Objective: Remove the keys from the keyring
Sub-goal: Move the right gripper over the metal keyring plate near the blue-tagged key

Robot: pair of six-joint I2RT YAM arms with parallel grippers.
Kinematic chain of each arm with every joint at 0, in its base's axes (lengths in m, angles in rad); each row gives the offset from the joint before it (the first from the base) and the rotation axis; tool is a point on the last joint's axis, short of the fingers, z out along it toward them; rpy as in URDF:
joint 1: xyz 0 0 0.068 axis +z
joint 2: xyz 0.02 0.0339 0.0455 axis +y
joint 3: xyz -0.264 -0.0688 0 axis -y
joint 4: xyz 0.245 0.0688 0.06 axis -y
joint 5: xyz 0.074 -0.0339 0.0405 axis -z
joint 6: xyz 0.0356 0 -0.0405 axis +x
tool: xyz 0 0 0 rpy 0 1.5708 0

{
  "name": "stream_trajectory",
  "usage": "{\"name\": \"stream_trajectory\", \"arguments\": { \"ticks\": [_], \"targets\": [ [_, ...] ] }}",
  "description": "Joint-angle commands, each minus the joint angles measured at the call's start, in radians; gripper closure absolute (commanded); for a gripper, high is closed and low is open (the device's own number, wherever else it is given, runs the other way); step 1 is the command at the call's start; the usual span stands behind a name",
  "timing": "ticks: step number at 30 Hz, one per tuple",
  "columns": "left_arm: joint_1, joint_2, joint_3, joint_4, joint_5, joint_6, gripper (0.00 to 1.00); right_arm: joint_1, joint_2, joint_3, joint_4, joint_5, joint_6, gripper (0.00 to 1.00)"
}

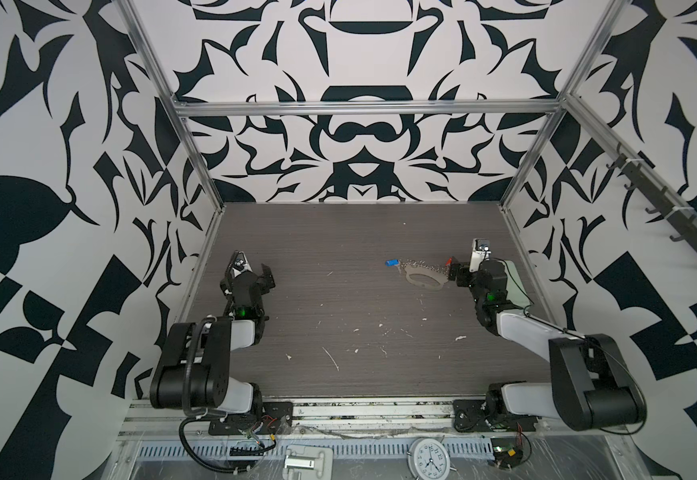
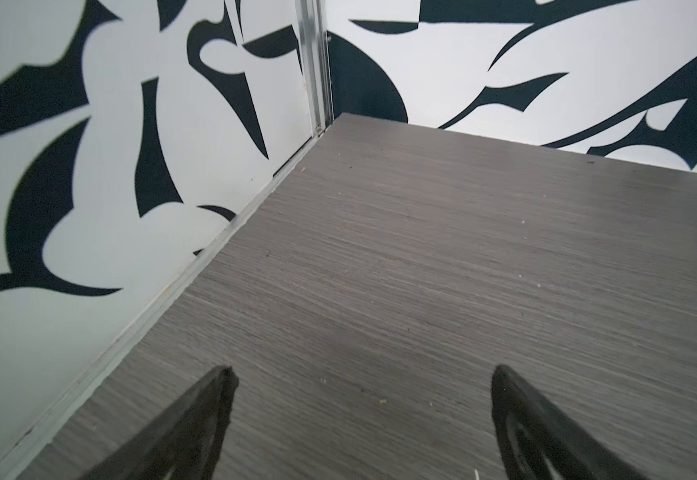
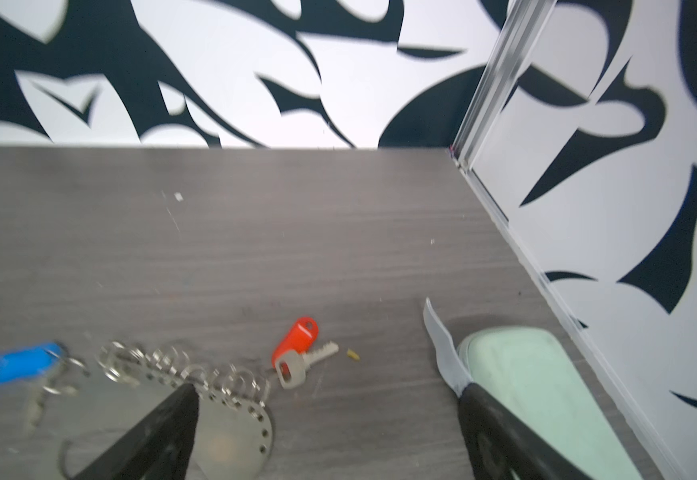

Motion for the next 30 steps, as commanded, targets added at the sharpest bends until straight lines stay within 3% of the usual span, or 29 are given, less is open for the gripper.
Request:
{"name": "stream_trajectory", "arguments": {
  "ticks": [1,4,7,8,10,11,12,14,17,22,25,29,30],
  "targets": [
    [-0.011,-0.116,0.073,-0.164,-0.032,-0.025,0.01,0.008,-0.053,0.065,-0.121,0.039,0.090,0.00],
    [-0.012,-0.214,0.084,-0.169,-0.020,-0.138,0.01,0.008,-0.055,0.119,-0.187,0.113,0.241,0.00],
    [-0.010,-0.251,0.093,-0.136,-0.057,-0.319,0.01,0.005,-0.085,0.186,-0.438,0.214,0.609,0.00],
    [-0.009,-0.267,0.097,-0.155,-0.076,-0.404,0.01,0.001,-0.093,0.192,-0.484,0.197,0.658,0.00],
    [-0.006,-0.324,0.118,-0.379,-0.133,-0.718,0.01,-0.014,-0.092,0.158,-0.376,0.038,0.601,0.05],
    [0.003,-0.347,0.133,-0.487,-0.148,-0.869,0.01,-0.015,-0.089,0.147,-0.353,0.026,0.618,0.07],
    [0.024,-0.358,0.142,-0.531,-0.109,-0.946,0.01,-0.017,-0.084,0.142,-0.354,0.020,0.659,0.06],
    [0.065,-0.362,0.140,-0.510,0.022,-0.949,0.01,-0.022,-0.063,0.162,-0.360,-0.094,0.630,0.07],
    [0.074,-0.372,0.130,-0.463,0.137,-0.967,0.01,-0.023,-0.011,0.238,-0.483,-0.169,0.570,0.10],
    [0.073,-0.364,0.067,-0.227,0.349,-0.996,0.01,-0.021,0.088,0.291,-0.552,-0.223,0.515,0.29],
    [0.069,-0.349,0.119,-0.321,0.463,-0.989,0.01,-0.020,0.149,0.316,-0.571,-0.214,0.505,0.43],
    [0.053,-0.324,0.177,-0.455,0.610,-0.939,0.14,-0.020,0.248,0.384,-0.621,-0.213,0.494,0.61],
    [0.046,-0.317,0.174,-0.451,0.641,-0.938,0.22,-0.020,0.274,0.401,-0.631,-0.212,0.498,0.65]
  ]
}}
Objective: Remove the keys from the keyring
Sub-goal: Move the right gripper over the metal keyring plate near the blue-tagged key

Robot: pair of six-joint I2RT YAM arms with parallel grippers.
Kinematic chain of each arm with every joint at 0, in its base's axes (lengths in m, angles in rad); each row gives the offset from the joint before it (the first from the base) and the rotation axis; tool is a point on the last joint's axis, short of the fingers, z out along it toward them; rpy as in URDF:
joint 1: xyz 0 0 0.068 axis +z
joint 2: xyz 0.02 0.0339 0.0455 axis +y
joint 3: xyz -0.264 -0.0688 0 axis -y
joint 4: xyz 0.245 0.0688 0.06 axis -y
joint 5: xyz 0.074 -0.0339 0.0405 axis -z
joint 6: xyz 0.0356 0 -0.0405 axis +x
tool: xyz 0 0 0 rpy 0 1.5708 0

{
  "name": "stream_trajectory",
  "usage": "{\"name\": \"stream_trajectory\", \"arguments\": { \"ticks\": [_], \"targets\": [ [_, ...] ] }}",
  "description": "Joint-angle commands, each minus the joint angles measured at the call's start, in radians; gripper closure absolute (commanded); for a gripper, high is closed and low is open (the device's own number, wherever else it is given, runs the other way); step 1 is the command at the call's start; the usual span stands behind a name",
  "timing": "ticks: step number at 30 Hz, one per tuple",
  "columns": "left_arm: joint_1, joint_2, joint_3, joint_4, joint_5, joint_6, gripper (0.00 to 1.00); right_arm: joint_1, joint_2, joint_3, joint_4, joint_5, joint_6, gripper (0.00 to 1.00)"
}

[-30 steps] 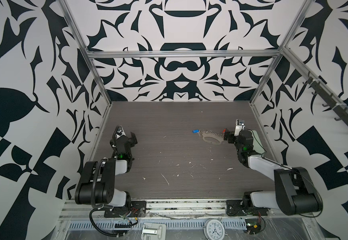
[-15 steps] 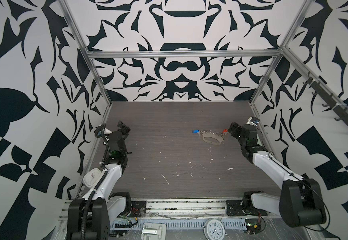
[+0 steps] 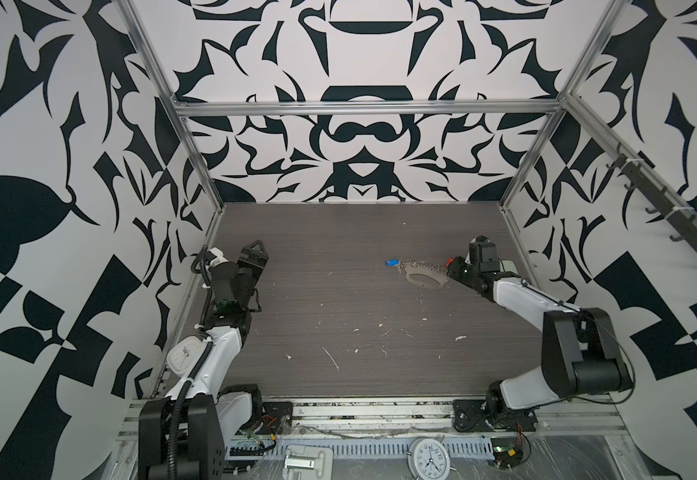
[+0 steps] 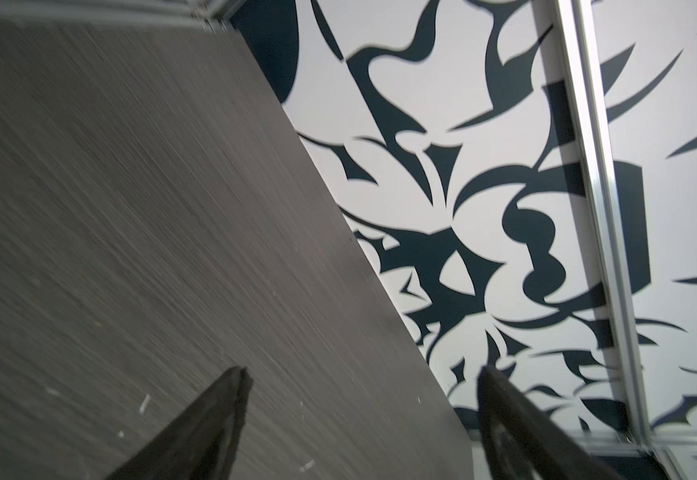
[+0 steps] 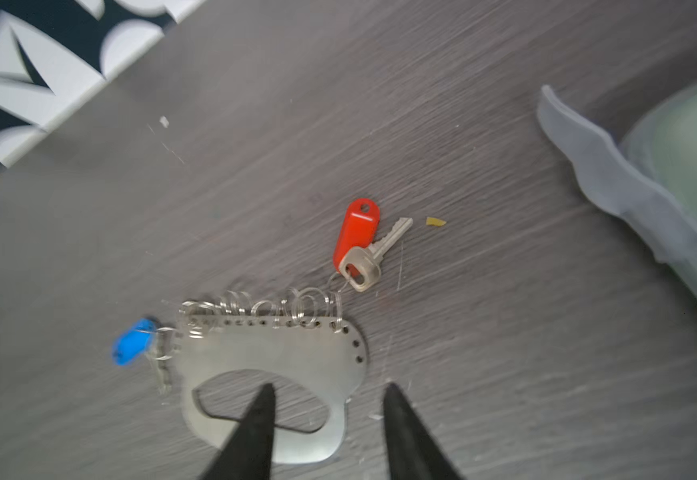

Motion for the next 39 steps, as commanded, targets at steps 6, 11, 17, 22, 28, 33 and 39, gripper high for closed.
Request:
{"name": "stream_trajectory", "arguments": {
  "ticks": [6,11,17,22,28,33,39],
  "targets": [
    [-0.104,0.005,-0.012,-0.047,0.200,0.040,0.25,0.005,0.101,0.103,-0.022,-0.013,-0.005,0.66],
    [-0.195,-0.023,-0.044,-0.054,0.175,0.092,0.24,0.030,0.114,0.123,0.026,-0.102,-0.045,0.62],
    [-0.273,-0.017,-0.057,-0.057,0.184,0.120,0.22,0.143,0.159,0.207,0.008,-0.098,-0.141,0.55],
    [-0.286,0.008,-0.058,-0.077,0.198,0.124,0.22,0.269,0.259,0.379,-0.136,-0.013,-0.286,0.54],
    [-0.286,0.016,-0.068,-0.087,0.193,0.128,0.22,0.372,0.386,0.545,-0.281,0.132,-0.405,0.56],
    [-0.285,0.030,-0.062,-0.096,0.197,0.131,0.22,0.408,0.457,0.613,-0.333,0.249,-0.456,0.61],
    [-0.285,0.038,-0.055,-0.102,0.198,0.134,0.22,0.423,0.474,0.610,-0.327,0.320,-0.479,0.66]
  ]
}}
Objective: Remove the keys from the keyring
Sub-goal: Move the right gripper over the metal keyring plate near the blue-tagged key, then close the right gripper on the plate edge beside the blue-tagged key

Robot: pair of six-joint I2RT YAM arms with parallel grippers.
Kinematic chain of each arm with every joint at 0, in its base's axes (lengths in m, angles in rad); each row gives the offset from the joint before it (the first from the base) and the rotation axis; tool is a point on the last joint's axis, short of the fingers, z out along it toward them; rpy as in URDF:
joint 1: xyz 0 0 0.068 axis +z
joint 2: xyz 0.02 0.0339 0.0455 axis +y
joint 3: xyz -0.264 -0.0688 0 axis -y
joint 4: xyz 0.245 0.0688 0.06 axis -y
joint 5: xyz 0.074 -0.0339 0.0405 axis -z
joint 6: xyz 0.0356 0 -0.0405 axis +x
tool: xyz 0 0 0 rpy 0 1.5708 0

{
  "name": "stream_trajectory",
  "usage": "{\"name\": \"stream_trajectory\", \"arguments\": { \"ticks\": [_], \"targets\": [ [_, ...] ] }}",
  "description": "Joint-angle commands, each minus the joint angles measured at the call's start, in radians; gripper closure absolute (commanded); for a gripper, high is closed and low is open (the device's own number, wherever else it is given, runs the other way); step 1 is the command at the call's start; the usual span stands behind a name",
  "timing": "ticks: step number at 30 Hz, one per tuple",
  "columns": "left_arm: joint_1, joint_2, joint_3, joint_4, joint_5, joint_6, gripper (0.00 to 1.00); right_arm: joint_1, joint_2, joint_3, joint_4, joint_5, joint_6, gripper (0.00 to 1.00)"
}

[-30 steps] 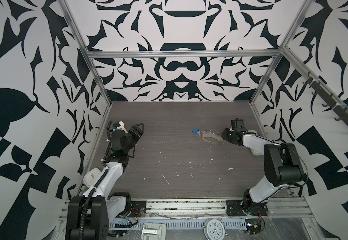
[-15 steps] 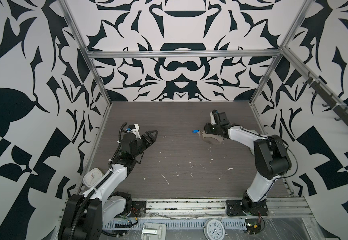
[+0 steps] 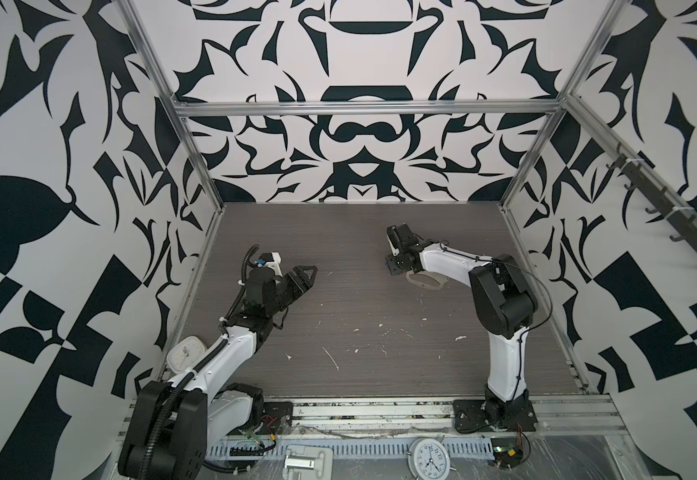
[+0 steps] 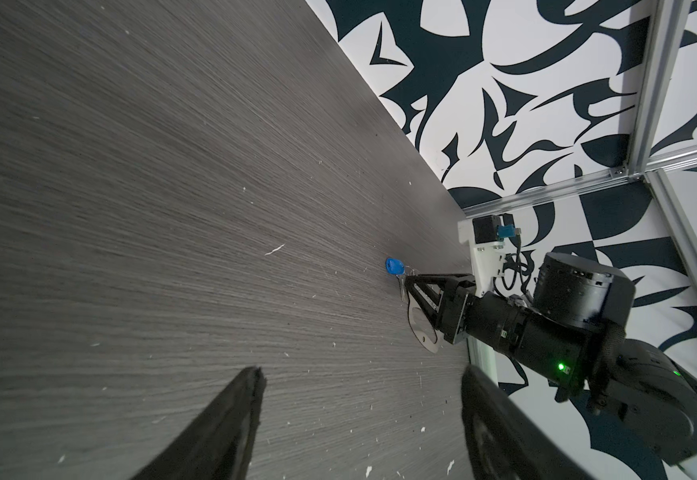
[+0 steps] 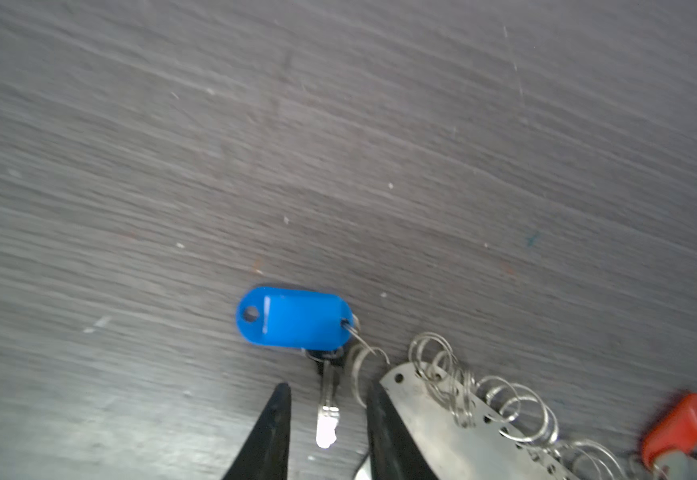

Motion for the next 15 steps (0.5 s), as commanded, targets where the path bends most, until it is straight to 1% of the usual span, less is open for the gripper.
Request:
{"name": "stream_trajectory", "arguments": {
  "ticks": [1,15],
  "targets": [
    [-0.002,0.007,-0.003,-0.004,0.007,0.010,0.22,0.005,-0.021,0.034,-0.017,0.084,-0.035,0.66],
    [-0.001,0.028,0.003,0.002,0.017,0.010,0.22,0.008,0.044,0.085,-0.036,0.086,-0.065,0.67]
  ]
}}
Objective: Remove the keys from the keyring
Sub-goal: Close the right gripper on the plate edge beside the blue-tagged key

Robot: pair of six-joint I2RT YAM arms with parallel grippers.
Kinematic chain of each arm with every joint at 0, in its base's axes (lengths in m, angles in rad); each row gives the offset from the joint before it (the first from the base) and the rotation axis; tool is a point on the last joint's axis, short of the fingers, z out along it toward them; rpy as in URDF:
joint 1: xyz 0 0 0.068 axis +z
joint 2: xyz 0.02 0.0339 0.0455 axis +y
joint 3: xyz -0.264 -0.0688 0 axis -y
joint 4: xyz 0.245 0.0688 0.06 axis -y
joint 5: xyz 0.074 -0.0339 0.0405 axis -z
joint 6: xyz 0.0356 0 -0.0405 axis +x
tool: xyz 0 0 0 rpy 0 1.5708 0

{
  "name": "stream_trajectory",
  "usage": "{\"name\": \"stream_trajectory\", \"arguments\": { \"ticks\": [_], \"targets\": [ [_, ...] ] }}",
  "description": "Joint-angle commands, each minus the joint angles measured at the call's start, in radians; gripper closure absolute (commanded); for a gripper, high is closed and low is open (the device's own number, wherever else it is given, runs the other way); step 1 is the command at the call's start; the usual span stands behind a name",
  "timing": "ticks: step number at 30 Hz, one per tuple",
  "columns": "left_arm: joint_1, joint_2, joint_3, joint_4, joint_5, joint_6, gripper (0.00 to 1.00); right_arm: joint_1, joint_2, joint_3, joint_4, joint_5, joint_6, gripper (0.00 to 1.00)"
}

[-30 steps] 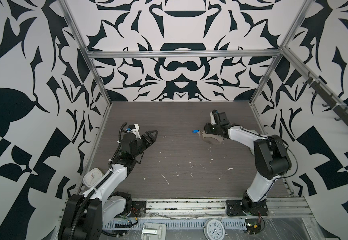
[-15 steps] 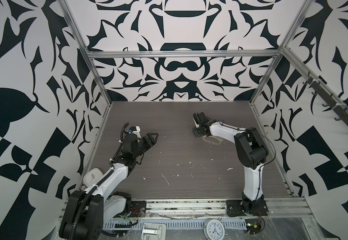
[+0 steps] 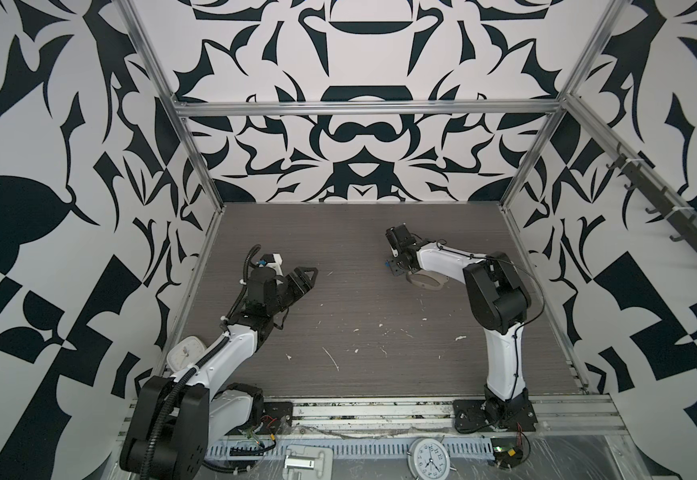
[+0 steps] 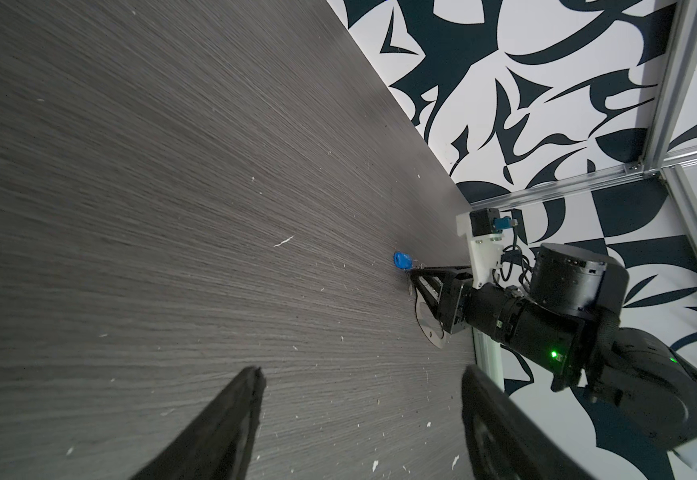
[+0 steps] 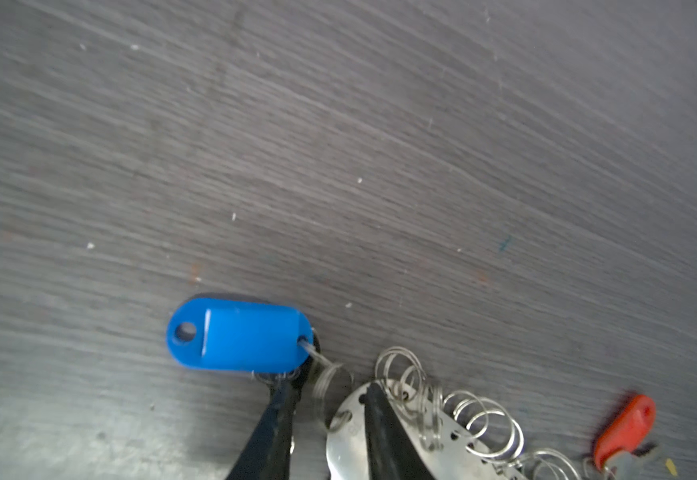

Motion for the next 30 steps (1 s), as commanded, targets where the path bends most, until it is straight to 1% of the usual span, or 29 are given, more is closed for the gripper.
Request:
{"name": "stream_trajectory", "arguments": {
  "ticks": [1,7,11,18,21,22,25,28,30],
  "targets": [
    [-0.001,0.005,0.004,0.006,0.010,0.008,0.22,0.006,-0.005,0.046,-0.023,0.028,-0.012,0.69],
    [-0.002,0.004,0.006,0.006,0.018,0.006,0.22,0.006,0.011,0.064,-0.037,0.048,-0.015,0.75],
    [-0.001,0.000,0.005,0.006,0.021,0.007,0.21,0.006,0.020,0.064,-0.044,0.056,-0.012,0.76],
    [-0.002,-0.009,0.001,0.005,0.021,0.007,0.21,0.008,-0.002,0.052,-0.038,0.052,-0.002,0.89],
    [-0.003,-0.022,0.000,0.010,0.025,0.016,0.21,0.007,-0.016,0.047,-0.039,0.038,0.017,0.98],
    [-0.005,-0.028,0.001,0.010,0.025,0.021,0.21,0.007,-0.023,0.045,-0.039,0.033,0.027,1.00],
    [-0.016,-0.057,0.002,0.012,0.013,0.028,0.19,0.008,-0.055,0.030,-0.038,0.000,0.075,1.00],
    [-0.059,-0.095,0.000,0.014,-0.043,0.057,0.18,0.011,-0.101,0.012,-0.038,-0.044,0.142,1.00],
    [-0.096,-0.120,0.001,0.012,-0.084,0.091,0.18,0.014,-0.139,-0.006,-0.035,-0.077,0.213,1.00]
  ]
}}
